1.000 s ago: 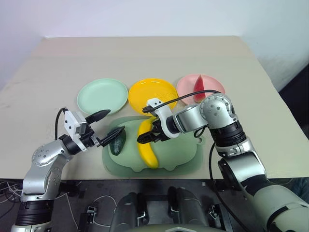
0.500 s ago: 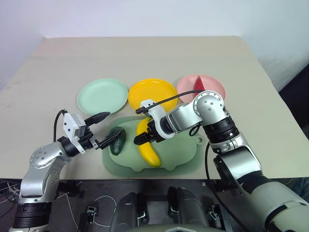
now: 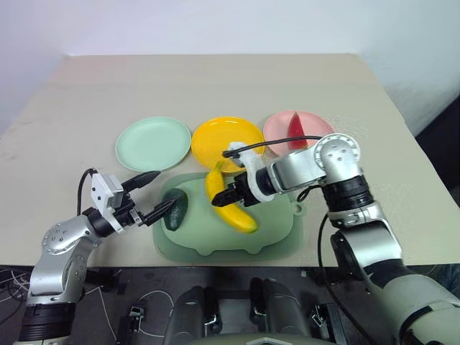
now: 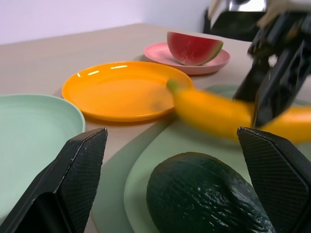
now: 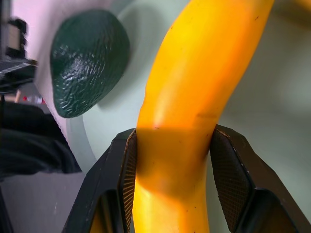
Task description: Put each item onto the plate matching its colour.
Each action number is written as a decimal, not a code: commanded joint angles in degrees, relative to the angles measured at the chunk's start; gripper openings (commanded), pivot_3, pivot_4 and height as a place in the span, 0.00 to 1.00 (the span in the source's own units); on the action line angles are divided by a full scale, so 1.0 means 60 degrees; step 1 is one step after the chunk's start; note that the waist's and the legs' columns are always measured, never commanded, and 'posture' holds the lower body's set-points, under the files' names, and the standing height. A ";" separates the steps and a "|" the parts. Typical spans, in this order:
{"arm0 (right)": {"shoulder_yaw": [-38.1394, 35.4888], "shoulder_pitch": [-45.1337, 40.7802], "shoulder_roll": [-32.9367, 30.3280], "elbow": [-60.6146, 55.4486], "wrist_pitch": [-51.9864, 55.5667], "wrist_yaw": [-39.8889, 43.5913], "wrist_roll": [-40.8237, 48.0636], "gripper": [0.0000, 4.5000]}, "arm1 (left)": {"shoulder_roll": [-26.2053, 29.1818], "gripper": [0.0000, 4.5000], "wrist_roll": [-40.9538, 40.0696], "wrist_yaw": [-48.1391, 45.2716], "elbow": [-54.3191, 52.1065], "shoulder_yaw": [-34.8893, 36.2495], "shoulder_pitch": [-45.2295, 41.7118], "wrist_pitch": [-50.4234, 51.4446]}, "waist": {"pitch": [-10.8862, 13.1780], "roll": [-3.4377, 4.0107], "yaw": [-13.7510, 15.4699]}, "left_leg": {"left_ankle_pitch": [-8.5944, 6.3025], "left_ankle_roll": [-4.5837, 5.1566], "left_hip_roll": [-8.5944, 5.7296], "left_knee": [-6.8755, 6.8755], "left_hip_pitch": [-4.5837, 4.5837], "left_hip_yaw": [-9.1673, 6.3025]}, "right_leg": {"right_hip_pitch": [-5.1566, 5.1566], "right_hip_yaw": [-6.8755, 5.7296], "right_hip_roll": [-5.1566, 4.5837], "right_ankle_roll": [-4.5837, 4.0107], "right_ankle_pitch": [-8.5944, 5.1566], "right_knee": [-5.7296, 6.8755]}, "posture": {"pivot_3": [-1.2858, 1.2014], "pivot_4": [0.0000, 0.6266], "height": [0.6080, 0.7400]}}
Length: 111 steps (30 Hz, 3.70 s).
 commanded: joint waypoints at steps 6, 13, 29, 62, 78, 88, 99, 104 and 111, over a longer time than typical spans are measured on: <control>-0.0710 -0.1054 -0.0725 -0.0192 -0.1366 0.0616 -0.0819 0.42 | 0.0056 1.00 -0.0067 0.0005 -0.0220 0.0389 0.0049 -0.0233 | 0.0000 0.0000 -0.0008 | 0.0000 0.0001 0.0002 0.0000 0.0003 0.0001 | 0.0000 0.0003 0.0002 0.0001 0.0000 0.0000 | 0.52 0.24 0.67; 0.0465 -0.2642 -0.0208 0.2598 -0.3519 0.4219 -0.5215 0.42 | -0.0004 1.00 -0.0089 -0.0059 -0.0207 0.0481 0.0208 -0.0342 | 0.0001 0.0002 -0.0002 | 0.0001 0.0003 0.0002 0.0001 0.0002 0.0011 | -0.0002 0.0003 0.0005 0.0002 -0.0001 0.0002 | 0.52 0.24 0.67; 0.0600 -0.4394 0.2477 0.8528 -0.7850 0.7714 -1.1268 0.42 | 0.0054 1.00 -0.0258 0.0770 -0.1496 0.0836 0.0820 0.0190 | 0.0002 0.0002 -0.0030 | 0.0001 -0.0002 -0.0001 0.0004 0.0001 0.0026 | -0.0029 0.0002 -0.0001 0.0005 -0.0005 0.0051 | 0.52 0.24 0.67; -0.1416 0.4814 -0.0760 -0.7238 -0.7731 1.0721 -0.9863 0.99 | -0.0101 1.00 -0.0689 0.0542 -0.1508 0.1182 0.1574 0.0272 | -0.0005 -0.0011 0.0061 | 0.0001 -0.0010 -0.0006 0.0003 -0.0002 -0.0004 | -0.0024 0.0007 -0.0017 -0.0009 -0.0016 0.0030 | 0.52 0.24 0.67; -0.0725 0.6181 -0.2202 -0.7731 -0.8738 1.2268 -0.9722 0.99 | -0.0076 1.00 -0.0759 0.0178 -0.1721 0.1288 0.2024 0.0342 | -0.0004 -0.0014 0.0057 | -0.0004 -0.0002 0.0000 0.0002 0.0011 -0.0042 | 0.0036 -0.0020 -0.0005 -0.0044 -0.0035 -0.0061 | 0.52 0.24 0.67; -0.0405 0.5853 -0.2357 -0.7654 -0.8840 1.2217 -0.9830 0.99 | -0.0014 1.00 -0.0750 0.0088 -0.1845 0.1027 0.1841 0.0510 | -0.0004 -0.0015 0.0098 | -0.0006 0.0002 -0.0002 0.0002 0.0010 -0.0047 | 0.0053 -0.0025 -0.0007 -0.0049 -0.0033 -0.0081 | 0.52 0.24 0.67; -0.0414 0.6237 -0.2388 -0.7519 -0.9157 1.2019 -1.0210 0.99 | 0.0123 1.00 -0.0517 0.0589 -0.1699 -0.0315 0.0577 0.2014 | -0.0004 -0.0015 0.0296 | -0.0005 0.0000 -0.0003 0.0002 0.0011 -0.0049 | 0.0061 -0.0030 -0.0005 -0.0049 -0.0031 -0.0085 | 0.52 0.24 0.67; -0.0559 0.6573 -0.2418 -0.7572 -0.9303 1.1902 -1.0353 0.99 | 0.0107 1.00 -0.0373 0.1095 -0.1553 -0.0620 0.0212 0.2764 | -0.0004 -0.0015 0.0307 | -0.0004 -0.0001 -0.0003 0.0003 0.0014 -0.0053 | 0.0069 -0.0032 -0.0004 -0.0048 -0.0031 -0.0083 | 0.52 0.24 0.67; -0.0569 0.6782 -0.2480 -0.7777 -0.9353 1.1815 -1.0377 0.99 | 0.0145 1.00 0.0328 0.1239 -0.1006 -0.1271 -0.0413 0.3069 | -0.0004 -0.0015 0.0310 | -0.0004 -0.0001 -0.0005 0.0004 0.0017 -0.0060 | 0.0078 -0.0037 -0.0004 -0.0048 -0.0031 -0.0085 | 0.52 0.24 0.67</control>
